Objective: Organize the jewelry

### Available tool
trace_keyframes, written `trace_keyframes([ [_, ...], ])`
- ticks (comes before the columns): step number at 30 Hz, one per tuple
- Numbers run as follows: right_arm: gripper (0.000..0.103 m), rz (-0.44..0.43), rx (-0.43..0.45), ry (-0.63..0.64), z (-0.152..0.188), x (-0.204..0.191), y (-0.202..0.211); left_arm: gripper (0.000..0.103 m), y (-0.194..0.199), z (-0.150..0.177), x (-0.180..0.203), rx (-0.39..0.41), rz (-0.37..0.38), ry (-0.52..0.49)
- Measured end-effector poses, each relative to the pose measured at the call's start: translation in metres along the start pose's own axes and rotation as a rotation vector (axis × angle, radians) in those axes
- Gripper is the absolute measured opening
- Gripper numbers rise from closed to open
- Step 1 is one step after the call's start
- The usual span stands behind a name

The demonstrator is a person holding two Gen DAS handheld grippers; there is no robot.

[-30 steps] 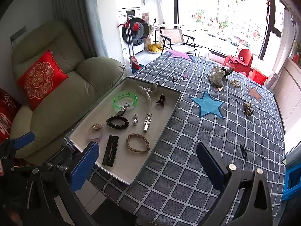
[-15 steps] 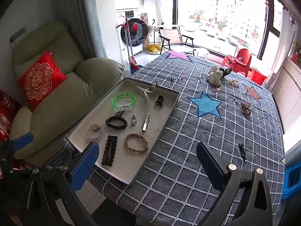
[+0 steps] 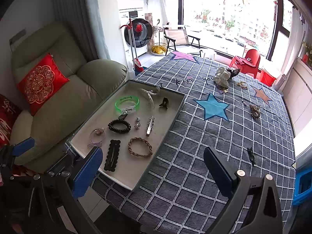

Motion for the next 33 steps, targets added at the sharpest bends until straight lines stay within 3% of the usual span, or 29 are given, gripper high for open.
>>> trace_keyframes([
  [33, 0.103, 0.001, 0.0, -0.002, 0.001, 0.0016, -0.0008, 0.103, -0.0045, 0.0018, -0.0031, -0.008, -0.02, -0.005],
])
Point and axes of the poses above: each gripper's, at about its wrist camera, not at the fingertips, and y roughly against the way its jaws point, x to its right, z to its underside, the point moved 7 cm from there along -y, roughly the way its jaws point, and after that the axes turned 15 degrees about y, right-handed, at the moved point
